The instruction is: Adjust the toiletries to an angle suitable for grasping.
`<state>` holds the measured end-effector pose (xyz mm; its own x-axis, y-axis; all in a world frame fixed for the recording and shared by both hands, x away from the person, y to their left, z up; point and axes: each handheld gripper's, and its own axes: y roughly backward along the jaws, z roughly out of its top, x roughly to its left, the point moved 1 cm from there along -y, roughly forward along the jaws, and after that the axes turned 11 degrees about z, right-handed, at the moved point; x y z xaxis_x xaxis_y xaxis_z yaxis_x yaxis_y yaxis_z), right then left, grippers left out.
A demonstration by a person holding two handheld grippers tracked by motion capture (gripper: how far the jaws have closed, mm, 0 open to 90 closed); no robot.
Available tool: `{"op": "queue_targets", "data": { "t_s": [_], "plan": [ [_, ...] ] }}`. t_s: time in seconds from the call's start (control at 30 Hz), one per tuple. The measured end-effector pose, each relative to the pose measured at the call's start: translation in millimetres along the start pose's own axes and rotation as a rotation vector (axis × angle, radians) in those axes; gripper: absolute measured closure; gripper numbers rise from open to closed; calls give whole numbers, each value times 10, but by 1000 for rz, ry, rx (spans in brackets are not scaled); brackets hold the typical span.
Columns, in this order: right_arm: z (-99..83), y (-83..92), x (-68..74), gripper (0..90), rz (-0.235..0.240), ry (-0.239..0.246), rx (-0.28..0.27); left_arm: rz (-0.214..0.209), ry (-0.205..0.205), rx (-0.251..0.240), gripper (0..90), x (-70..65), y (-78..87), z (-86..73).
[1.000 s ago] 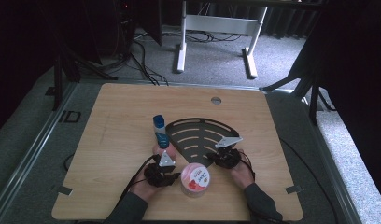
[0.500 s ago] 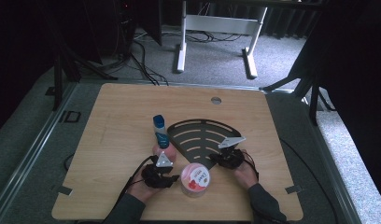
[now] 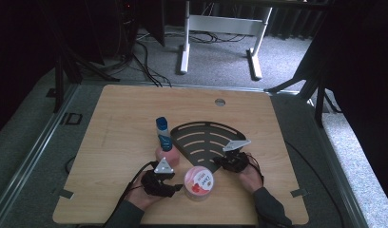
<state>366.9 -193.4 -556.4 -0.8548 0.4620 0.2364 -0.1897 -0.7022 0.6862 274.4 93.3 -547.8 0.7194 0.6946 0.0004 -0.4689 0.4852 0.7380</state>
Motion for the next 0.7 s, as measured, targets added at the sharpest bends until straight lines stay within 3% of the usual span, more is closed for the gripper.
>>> {"op": "queue_targets", "data": {
  "t_s": [0.7],
  "plan": [
    [-9,2,-8,842,13,-11,-9,-39,-64,-39,315,-147,33,-31]
  ]
}}
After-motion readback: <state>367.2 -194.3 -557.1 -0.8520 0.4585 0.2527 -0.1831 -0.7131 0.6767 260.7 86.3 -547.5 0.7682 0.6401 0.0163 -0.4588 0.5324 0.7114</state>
